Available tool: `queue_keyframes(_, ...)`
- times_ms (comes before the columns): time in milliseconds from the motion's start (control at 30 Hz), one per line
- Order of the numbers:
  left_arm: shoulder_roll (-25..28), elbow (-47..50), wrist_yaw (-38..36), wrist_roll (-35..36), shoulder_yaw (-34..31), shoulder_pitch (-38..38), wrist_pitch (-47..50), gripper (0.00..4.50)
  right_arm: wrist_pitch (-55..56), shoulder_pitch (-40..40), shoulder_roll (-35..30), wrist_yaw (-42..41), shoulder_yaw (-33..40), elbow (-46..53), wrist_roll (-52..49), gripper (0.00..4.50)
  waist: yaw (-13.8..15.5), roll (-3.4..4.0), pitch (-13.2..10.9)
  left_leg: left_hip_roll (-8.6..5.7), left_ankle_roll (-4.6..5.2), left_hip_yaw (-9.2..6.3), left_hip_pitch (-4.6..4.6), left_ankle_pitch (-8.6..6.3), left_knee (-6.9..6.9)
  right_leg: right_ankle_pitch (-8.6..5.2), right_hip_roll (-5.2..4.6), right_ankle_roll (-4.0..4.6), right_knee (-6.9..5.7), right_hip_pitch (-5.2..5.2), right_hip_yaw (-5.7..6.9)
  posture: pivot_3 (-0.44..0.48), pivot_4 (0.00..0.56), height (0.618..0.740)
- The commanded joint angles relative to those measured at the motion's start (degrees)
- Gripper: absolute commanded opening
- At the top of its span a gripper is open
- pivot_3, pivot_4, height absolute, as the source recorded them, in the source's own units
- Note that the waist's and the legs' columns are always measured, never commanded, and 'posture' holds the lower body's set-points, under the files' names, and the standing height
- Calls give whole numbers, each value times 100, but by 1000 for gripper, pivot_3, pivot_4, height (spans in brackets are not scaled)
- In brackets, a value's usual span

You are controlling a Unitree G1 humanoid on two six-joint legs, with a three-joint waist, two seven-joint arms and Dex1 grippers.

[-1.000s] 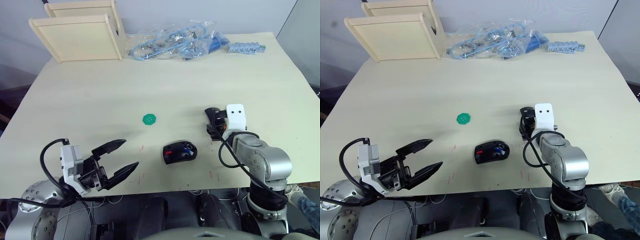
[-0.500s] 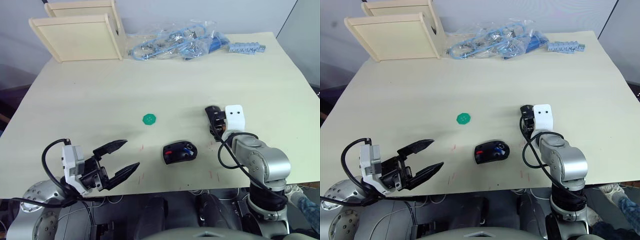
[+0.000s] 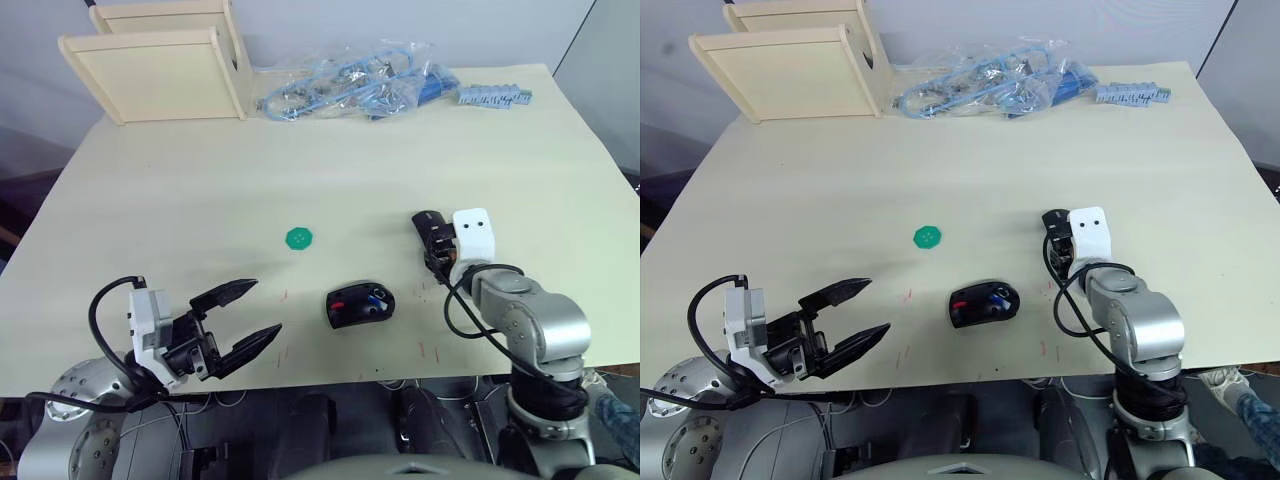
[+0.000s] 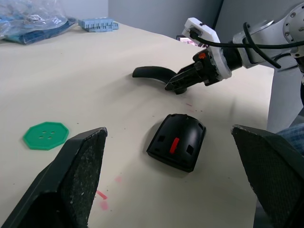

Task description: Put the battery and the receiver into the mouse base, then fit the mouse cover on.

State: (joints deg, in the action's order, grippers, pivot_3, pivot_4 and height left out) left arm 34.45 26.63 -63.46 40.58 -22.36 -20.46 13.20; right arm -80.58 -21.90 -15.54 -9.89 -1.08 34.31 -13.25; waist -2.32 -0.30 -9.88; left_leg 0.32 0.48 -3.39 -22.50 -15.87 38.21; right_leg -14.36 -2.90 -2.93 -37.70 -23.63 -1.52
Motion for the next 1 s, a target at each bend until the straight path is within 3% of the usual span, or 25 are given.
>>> queue_keyframes(33, 127, 14, -97, 53, -37, 26, -74, 4500, 395, -291, -1126, -1507, 79, 602, -867, 2732, -2, 3, -4, 0, 0, 0, -1, 0, 1, 1, -1, -2, 2, 0, 0, 0, 150, 740)
queue_keyframes(100, 180, -43, -145, 72, -40, 58, -66, 4500, 734, -344, -1768, -2140, 43, 563, -1152, 2732, 0, -4, -2, 1, 1, -4, -1, -1, 0, 0, 3, -2, 4, 2, 10, 0, 150, 740)
queue_keyframes(200, 229, -87, -202, 110, -51, 85, -39, 4500, 976, -422, -2145, -2560, 109, 409, -1403, 2732, -4, -5, -6, 4, 1, 1, -7, 0, -1, -1, 10, 1, 3, 1, 21, 0, 150, 740)
queue_keyframes(367, 438, -85, -365, 331, -182, 102, 145, 4500, 2491, -906, -3320, -4469, -235, -72, -1619, 2732, 9, 4, -34, 3, 1, 1, -10, 0, 11, 0, 0, 0, 1, 1, 18, 0, 150, 740)
queue_keyframes(500, 539, -117, -473, 371, -207, 108, 140, 4500, 3369, -1174, -3607, -5351, -667, -446, -1509, 2732, 10, -29, -39, 7, 1, 2, -8, -1, 10, 0, 6, 0, 4, 4, 24, 0, 150, 740)
queue_keyframes(633, 574, -183, -465, 295, -252, 109, 125, 4500, 3510, -1684, -3739, -5915, -1242, -731, -1373, 2732, 29, -29, -43, 6, 1, -4, -12, 0, 10, 1, 0, 1, 2, 1, 23, 0, 150, 740)
queue_keyframes(767, 394, -350, -689, 342, -296, 177, -212, 4500, 3413, -2125, -3710, -6157, -1785, -817, -1169, 2732, 37, -30, -44, 6, 0, -11, -11, 0, 11, 1, -4, 1, 3, 0, 25, 0, 150, 740)
queue_keyframes(1000, 631, -604, -1227, 499, -267, 256, -66, 4500, 3041, -2827, -3274, -6118, -2825, -885, -647, 2732, 39, -29, -44, 5, -1, -12, -12, 0, 11, 1, -8, 1, 1, -2, 26, 0, 150, 740)
